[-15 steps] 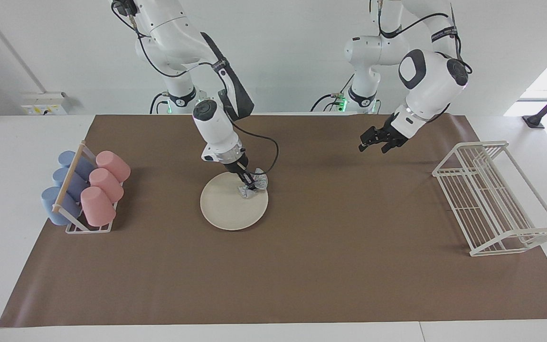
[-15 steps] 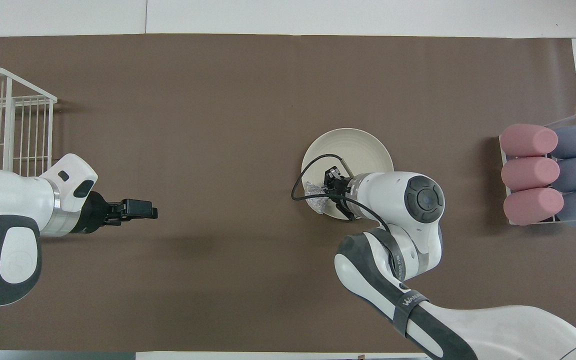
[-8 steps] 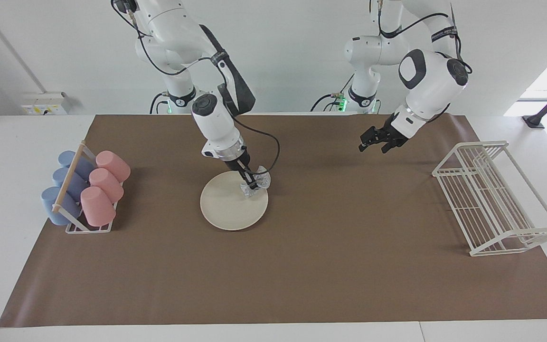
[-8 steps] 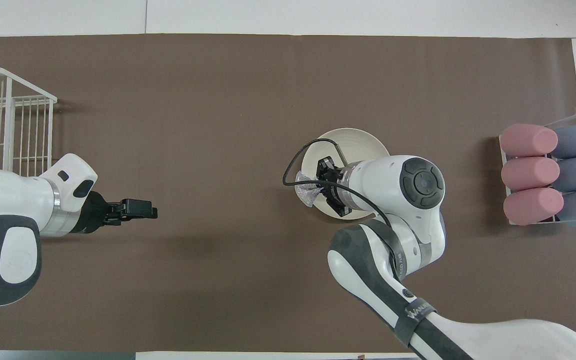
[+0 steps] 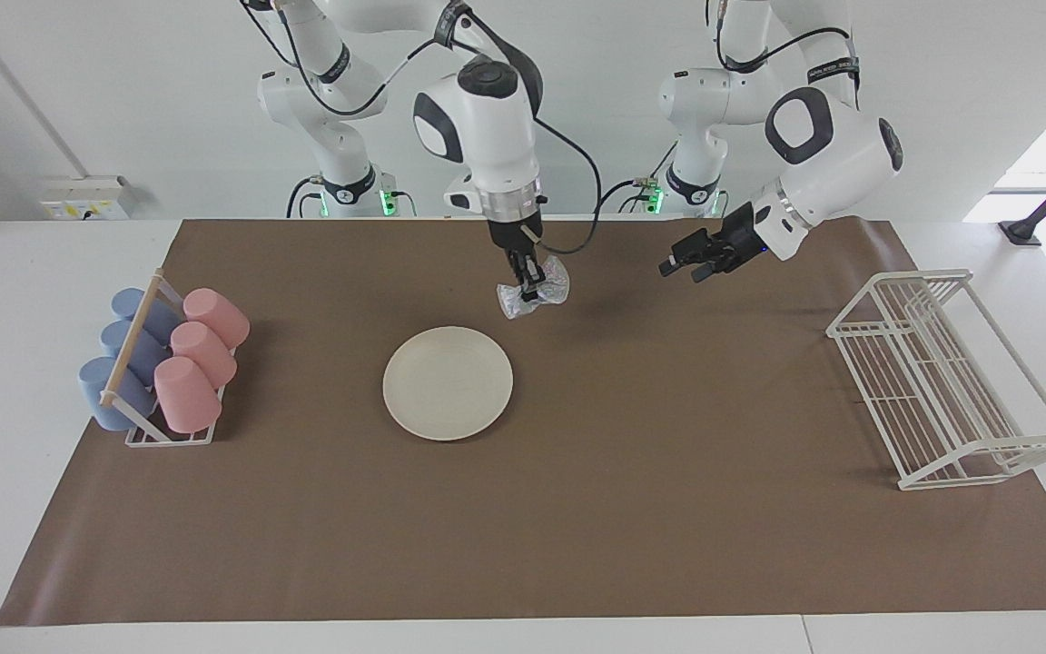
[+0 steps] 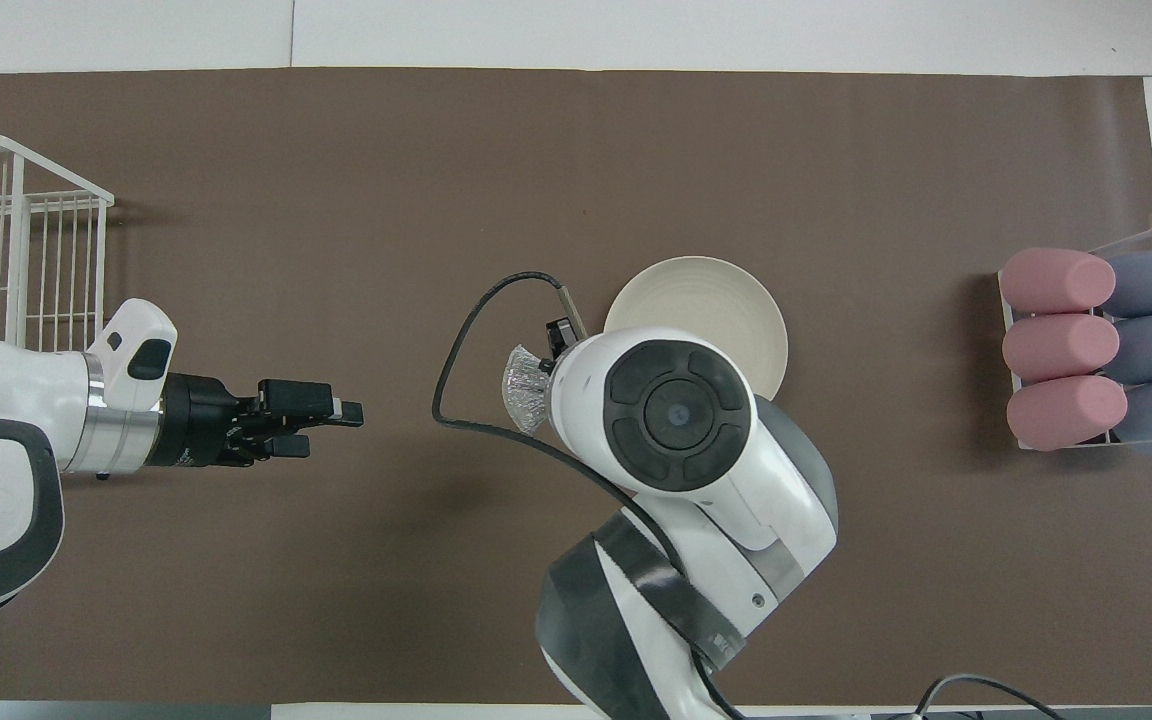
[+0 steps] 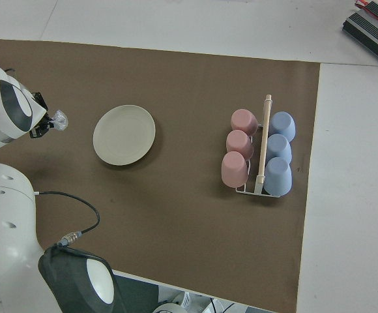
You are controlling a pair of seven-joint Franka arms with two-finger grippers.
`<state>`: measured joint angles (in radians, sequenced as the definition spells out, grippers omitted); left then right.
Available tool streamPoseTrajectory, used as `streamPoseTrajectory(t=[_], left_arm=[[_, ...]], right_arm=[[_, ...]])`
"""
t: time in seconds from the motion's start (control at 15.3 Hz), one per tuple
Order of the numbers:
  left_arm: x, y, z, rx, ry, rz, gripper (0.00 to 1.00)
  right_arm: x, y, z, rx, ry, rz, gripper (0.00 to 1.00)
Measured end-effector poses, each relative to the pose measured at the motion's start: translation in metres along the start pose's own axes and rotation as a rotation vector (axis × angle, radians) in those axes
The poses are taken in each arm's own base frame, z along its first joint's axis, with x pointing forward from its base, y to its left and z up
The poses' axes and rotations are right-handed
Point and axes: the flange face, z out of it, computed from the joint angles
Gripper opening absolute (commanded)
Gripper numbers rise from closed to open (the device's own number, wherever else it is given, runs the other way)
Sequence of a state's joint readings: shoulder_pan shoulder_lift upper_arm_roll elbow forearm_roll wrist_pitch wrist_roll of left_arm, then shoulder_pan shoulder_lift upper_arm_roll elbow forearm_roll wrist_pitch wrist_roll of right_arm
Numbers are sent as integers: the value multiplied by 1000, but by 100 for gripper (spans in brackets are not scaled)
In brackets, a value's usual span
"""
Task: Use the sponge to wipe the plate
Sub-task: 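Bring the scrubber back to the left gripper with the right gripper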
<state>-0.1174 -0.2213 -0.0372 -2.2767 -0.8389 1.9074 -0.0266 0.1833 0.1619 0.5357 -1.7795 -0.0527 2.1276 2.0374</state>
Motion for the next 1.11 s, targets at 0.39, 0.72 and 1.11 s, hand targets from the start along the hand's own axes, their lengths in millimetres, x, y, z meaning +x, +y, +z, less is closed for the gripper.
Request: streamPoseTrajectory(t=[0.39, 0.72, 1.11], left_arm=[[-11, 17, -4, -264, -85, 98, 100], [-11, -1, 19, -331, -72, 105, 100], [-17, 21, 51, -339, -28, 64, 95]], right_arm=[[-44, 7, 3, -8, -26, 52, 0], [-44, 7, 3, -8, -26, 54, 0], [-43, 6, 3, -3, -18, 50, 0]])
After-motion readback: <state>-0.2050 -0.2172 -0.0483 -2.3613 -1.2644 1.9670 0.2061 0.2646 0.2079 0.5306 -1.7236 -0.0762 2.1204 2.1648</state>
